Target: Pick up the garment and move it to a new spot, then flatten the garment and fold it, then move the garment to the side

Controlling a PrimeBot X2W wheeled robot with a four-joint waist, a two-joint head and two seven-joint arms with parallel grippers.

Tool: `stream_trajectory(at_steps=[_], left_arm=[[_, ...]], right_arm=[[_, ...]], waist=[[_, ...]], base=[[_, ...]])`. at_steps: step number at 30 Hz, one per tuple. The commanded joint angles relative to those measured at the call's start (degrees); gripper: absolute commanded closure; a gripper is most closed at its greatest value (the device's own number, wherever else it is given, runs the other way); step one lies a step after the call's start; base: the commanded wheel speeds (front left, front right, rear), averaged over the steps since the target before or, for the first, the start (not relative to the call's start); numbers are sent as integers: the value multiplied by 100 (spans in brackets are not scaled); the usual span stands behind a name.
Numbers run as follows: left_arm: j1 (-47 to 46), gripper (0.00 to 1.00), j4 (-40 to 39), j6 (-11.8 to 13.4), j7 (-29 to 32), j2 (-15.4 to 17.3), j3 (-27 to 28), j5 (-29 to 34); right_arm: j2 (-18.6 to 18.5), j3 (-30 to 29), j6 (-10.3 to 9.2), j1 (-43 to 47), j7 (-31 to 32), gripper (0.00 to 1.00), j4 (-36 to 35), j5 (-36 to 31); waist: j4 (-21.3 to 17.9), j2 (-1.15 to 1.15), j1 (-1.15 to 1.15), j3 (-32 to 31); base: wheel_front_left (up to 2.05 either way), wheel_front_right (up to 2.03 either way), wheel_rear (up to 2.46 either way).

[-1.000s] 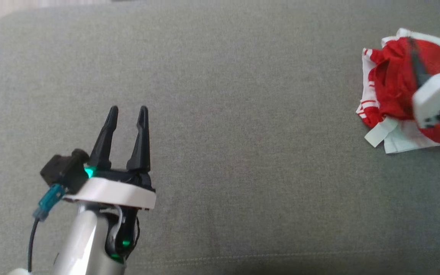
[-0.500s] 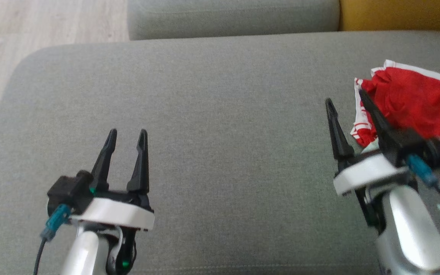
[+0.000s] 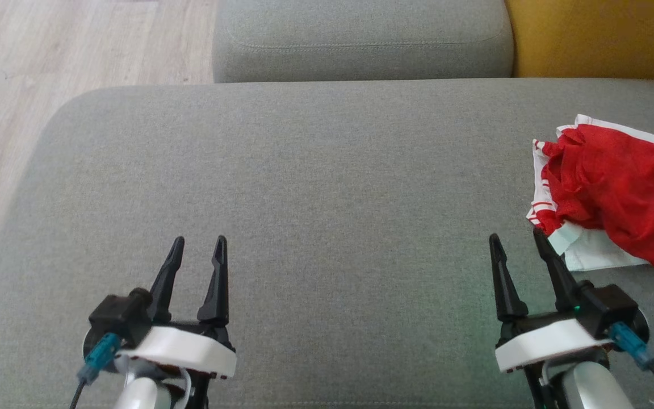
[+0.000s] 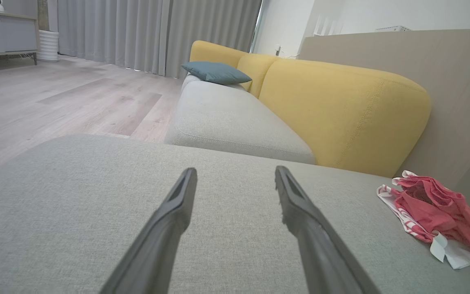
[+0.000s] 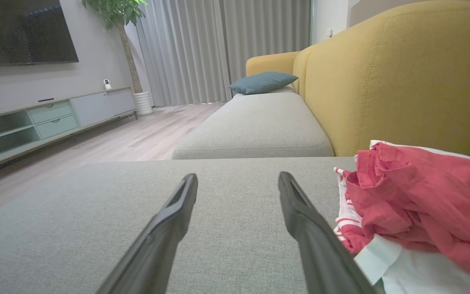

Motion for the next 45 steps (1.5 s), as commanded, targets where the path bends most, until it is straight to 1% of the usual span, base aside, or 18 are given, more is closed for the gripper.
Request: stream_trajectory(at_steps=[1, 7, 13, 24, 30, 40, 41, 45], left_arm=[[-180, 0, -157, 47, -29, 36, 186, 7], [-163, 0, -202, 80, -29, 36, 198, 15], [-156, 0, -347, 145, -29, 36, 218, 156], [-110, 0, -529, 228, -29, 36, 354, 7], [-91, 0, -496, 150, -29, 36, 360, -155], [-84, 0, -517, 152, -29, 36, 433, -289], [32, 100, -310, 186, 1, 1, 227, -268], [149, 100, 28, 190, 11, -11, 210, -312]], right_arm=[[-3, 166, 37, -133, -88, 0, -151, 47], [-2, 136, 37, -129, -120, 0, -162, 199], [-2, 133, 37, -112, -124, 0, -298, 275], [-2, 160, 37, -89, -125, 0, -393, 282], [-2, 117, 37, -92, -125, 0, -373, 363], [-2, 157, 37, -115, -126, 0, -358, 359], [2, -1, 0, 26, -47, 100, -175, 340], [8, -2, -1, 123, -33, 100, 147, 372]], waist=[[-3, 0, 0, -4], [-38, 0, 0, 0], [-82, 0, 0, 15], [-105, 0, 0, 44], [-105, 0, 0, 77], [-98, 0, 0, 92], [-98, 0, 0, 92], [-100, 0, 0, 93]], base=[[0, 0, 0], [0, 0, 0], [0, 0, 0], [0, 0, 0], [0, 0, 0], [0, 0, 0], [0, 0, 0], [0, 0, 0]])
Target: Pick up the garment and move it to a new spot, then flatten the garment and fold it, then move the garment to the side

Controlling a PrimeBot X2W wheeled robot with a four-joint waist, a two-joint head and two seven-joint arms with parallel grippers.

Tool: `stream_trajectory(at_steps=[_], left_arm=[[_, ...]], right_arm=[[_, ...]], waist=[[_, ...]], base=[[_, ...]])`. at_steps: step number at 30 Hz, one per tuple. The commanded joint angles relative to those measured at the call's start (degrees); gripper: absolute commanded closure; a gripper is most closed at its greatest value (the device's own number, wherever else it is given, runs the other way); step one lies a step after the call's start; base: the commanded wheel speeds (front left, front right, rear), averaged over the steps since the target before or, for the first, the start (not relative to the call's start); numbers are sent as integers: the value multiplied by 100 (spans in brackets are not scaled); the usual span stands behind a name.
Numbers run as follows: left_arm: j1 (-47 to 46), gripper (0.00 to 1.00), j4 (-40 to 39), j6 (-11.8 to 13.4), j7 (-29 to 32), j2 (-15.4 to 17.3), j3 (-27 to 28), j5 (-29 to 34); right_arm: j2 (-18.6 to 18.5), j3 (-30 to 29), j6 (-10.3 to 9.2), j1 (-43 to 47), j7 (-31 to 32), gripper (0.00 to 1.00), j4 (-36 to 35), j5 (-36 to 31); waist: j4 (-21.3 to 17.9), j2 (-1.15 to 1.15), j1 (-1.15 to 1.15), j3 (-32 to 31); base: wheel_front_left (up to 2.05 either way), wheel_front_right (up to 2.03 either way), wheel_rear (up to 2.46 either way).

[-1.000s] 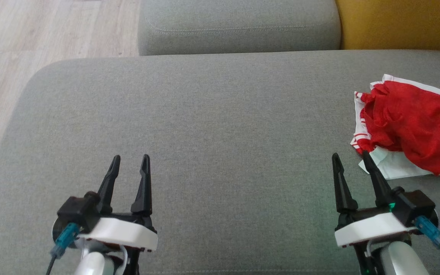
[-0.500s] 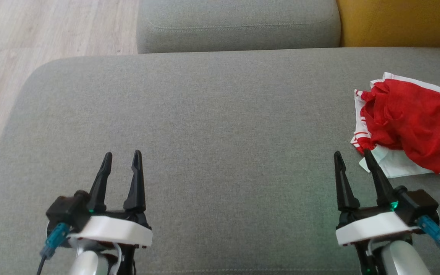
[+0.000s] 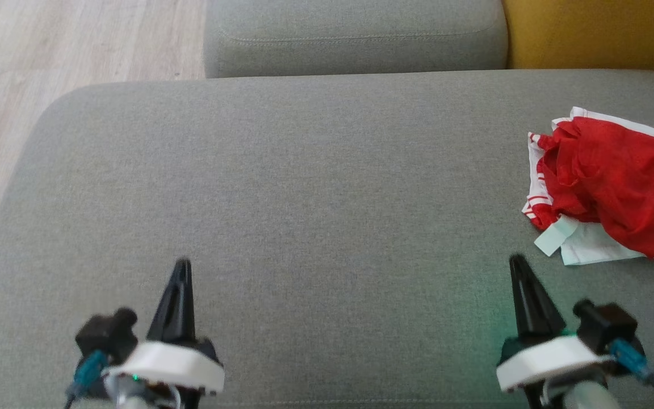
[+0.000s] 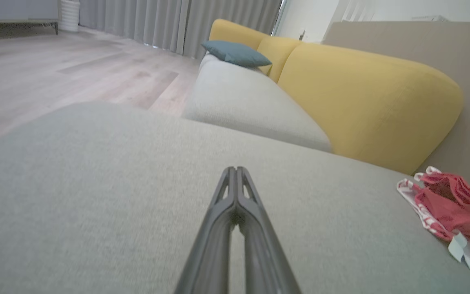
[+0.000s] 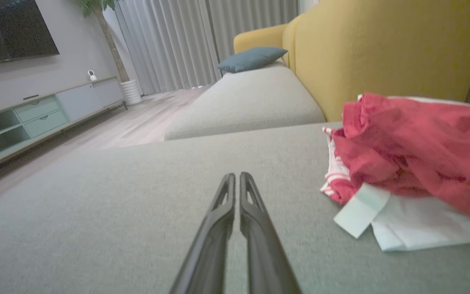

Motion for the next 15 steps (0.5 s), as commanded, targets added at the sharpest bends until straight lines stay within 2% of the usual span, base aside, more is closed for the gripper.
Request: stream_trajectory(at_steps=[1, 15], left_arm=[[-86, 100, -129, -8, 15, 2, 11, -75], [-170, 100, -56, -91, 209, 52, 147, -941]], right_arm=[[-3, -3, 0, -74, 10, 100, -132, 97], [-59, -72, 5, -139, 190, 100, -149, 1074]], waist=[[-2, 0, 0, 0], [-30, 0, 0, -5]], base=[[0, 0, 0], [0, 0, 0]])
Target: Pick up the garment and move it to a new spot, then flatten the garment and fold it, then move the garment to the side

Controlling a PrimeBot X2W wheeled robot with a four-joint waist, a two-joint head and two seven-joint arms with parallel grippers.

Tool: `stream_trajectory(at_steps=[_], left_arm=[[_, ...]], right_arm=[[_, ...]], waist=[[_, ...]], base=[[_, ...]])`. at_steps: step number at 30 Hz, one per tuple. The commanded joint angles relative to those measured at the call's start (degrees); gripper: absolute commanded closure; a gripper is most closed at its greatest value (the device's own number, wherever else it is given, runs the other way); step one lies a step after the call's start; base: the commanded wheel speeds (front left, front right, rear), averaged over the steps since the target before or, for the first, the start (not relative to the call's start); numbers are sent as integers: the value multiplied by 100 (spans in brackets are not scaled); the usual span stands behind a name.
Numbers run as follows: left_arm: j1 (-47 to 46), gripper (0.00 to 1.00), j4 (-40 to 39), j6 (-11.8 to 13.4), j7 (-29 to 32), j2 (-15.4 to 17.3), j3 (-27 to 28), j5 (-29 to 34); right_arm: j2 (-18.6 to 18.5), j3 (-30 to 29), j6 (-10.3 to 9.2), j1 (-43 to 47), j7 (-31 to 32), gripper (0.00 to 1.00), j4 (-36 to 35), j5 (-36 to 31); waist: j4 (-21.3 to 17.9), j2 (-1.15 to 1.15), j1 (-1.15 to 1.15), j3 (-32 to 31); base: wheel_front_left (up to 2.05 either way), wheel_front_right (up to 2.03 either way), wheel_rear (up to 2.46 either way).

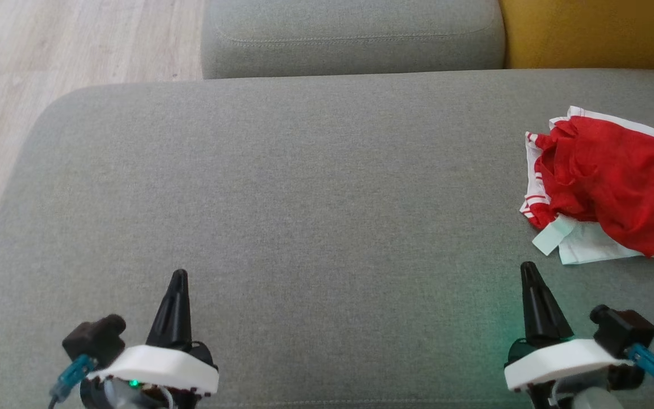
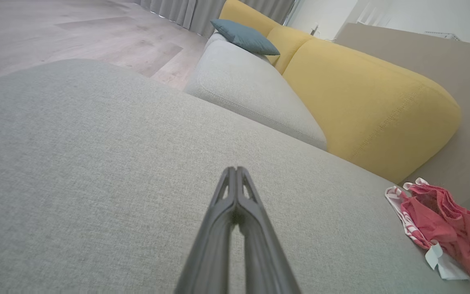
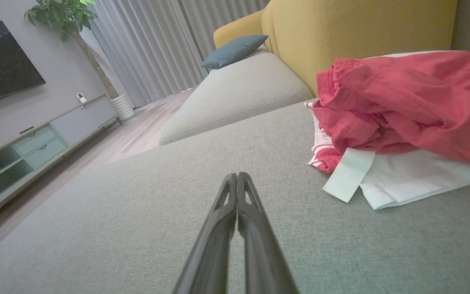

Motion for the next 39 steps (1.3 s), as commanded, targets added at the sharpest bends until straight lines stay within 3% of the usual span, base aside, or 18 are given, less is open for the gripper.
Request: stream_trajectory(at_steps=[1, 39], left_arm=[[-293, 100, -160, -43, 43, 49, 124, -186], [-505, 100, 1, -266, 599, 125, 543, -2404]], right_arm=[[-62, -33, 5, -280, 46, 100, -199, 222], [-134, -291, 17, -433, 577, 100, -262, 2708]], waist=[[-4, 0, 0, -1], [-75, 0, 0, -14]], base=[[0, 0, 0], [0, 0, 0]])
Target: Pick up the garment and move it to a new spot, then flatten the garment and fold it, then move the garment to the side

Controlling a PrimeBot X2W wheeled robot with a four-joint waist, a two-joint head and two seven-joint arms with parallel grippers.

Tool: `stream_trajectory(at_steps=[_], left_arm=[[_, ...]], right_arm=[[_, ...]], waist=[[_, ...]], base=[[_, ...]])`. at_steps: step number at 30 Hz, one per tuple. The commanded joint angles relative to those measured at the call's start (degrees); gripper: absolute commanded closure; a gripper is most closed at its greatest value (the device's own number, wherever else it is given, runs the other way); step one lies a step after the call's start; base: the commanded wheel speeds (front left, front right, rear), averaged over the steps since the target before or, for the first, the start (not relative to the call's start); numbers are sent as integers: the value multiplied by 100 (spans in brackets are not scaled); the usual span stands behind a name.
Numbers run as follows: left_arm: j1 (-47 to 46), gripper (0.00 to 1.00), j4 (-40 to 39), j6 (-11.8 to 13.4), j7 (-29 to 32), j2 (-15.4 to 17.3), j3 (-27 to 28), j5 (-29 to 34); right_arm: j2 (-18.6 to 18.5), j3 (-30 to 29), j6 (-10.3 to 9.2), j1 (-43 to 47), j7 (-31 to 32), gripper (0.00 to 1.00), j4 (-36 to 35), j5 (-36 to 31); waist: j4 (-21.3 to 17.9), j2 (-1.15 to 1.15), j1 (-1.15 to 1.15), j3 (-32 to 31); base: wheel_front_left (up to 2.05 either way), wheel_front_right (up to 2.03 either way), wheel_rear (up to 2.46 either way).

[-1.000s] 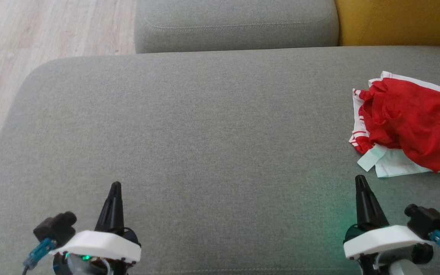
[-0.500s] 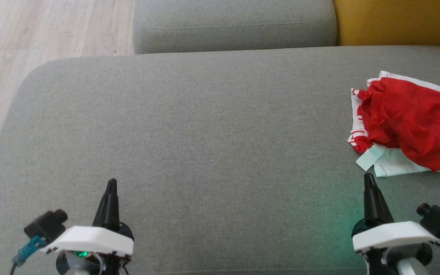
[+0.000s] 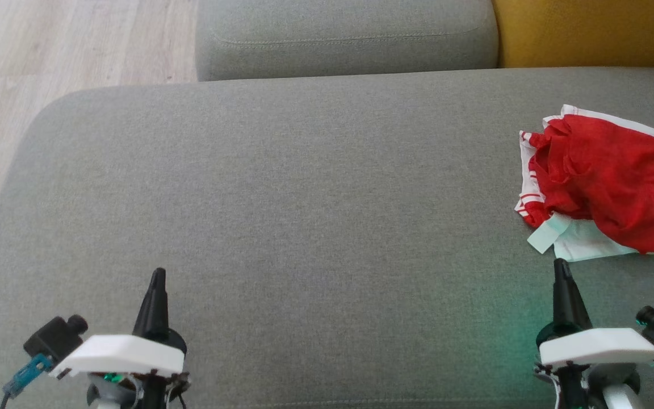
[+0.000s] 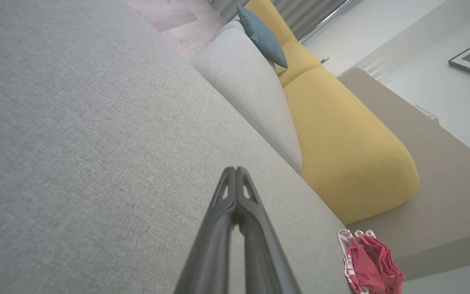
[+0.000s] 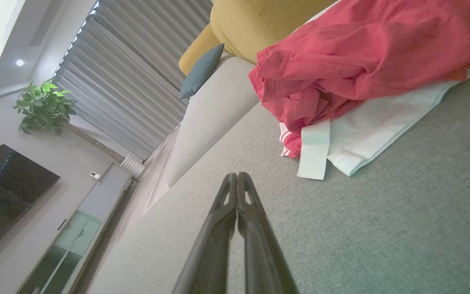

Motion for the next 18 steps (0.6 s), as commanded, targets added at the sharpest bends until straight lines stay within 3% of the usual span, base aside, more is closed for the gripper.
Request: stream_trajectory(at_steps=[1, 18], left_arm=[[-341, 100, -169, -65, 34, 81, 174, -137], [-444, 100, -91, -172, 326, 98, 405, -1191]], right_arm=[[-112, 21, 17, -345, 38, 100, -216, 164], [-125, -135, 22, -420, 321, 100, -245, 1346]], waist=[[-2, 0, 0, -1], [-37, 0, 0, -7]], base=[[0, 0, 0], [0, 0, 0]])
